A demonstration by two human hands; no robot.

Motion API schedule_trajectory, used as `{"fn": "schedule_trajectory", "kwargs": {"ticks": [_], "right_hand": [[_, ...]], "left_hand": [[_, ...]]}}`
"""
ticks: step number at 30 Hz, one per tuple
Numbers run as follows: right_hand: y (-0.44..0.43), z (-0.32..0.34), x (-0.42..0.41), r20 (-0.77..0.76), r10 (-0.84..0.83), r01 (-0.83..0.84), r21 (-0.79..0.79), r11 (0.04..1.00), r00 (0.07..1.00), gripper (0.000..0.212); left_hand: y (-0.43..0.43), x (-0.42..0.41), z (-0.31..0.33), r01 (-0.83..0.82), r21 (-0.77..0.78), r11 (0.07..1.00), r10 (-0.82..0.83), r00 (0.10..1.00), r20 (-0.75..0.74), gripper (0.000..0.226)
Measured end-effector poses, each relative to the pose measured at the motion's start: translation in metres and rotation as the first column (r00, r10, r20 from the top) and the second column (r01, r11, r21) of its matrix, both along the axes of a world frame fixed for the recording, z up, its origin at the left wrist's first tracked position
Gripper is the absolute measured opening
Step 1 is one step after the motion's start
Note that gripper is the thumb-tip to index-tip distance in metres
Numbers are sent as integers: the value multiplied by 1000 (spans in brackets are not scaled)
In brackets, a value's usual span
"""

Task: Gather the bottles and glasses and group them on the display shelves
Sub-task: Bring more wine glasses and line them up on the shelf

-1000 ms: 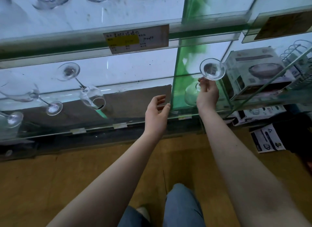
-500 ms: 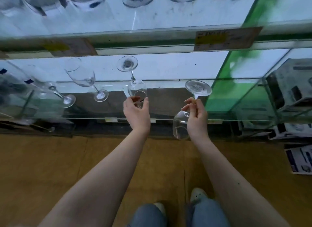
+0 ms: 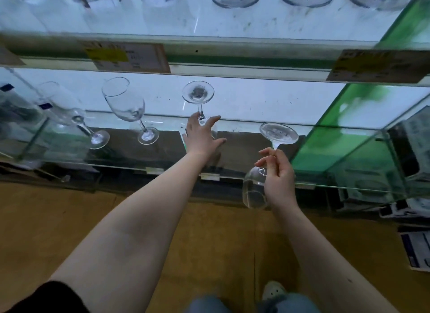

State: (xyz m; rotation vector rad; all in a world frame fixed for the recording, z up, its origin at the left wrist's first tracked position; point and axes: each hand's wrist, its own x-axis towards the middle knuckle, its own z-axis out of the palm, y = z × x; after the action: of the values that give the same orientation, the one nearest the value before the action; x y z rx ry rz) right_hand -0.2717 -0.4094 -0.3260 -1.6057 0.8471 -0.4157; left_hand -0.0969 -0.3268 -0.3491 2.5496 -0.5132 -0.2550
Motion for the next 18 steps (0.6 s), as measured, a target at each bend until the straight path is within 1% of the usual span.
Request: {"fn": "schedule_trajectory", "kwargs": {"ticks": [2, 5, 8, 11, 15, 18], "right_hand": [[0, -1, -4, 21, -4, 4, -13, 1000, 1000, 23], [0, -2, -10, 45, -4, 5, -34, 999, 999, 23], [4, -3, -15, 38, 2, -1, -21, 1000, 999, 24], [7, 0, -22, 26, 23, -22, -37, 999, 999, 24], [13, 12, -33, 12, 28, -27, -33, 999, 1000, 23], [20, 25, -47, 4, 42, -42, -22, 999, 999, 22]], "left_hand": [[3, 4, -3, 2, 32, 999, -2, 1000, 10, 56], [8, -2, -4, 37, 40, 999, -40, 996, 79, 48], [10, -19, -4, 70, 16, 997, -71, 993, 95, 48], [15, -41, -4, 104, 33, 994, -107, 988, 109, 48], [23, -77, 3, 82, -15, 997, -80, 994, 71, 46], [32, -101, 13, 91, -74, 993, -92, 996, -5, 50]]}}
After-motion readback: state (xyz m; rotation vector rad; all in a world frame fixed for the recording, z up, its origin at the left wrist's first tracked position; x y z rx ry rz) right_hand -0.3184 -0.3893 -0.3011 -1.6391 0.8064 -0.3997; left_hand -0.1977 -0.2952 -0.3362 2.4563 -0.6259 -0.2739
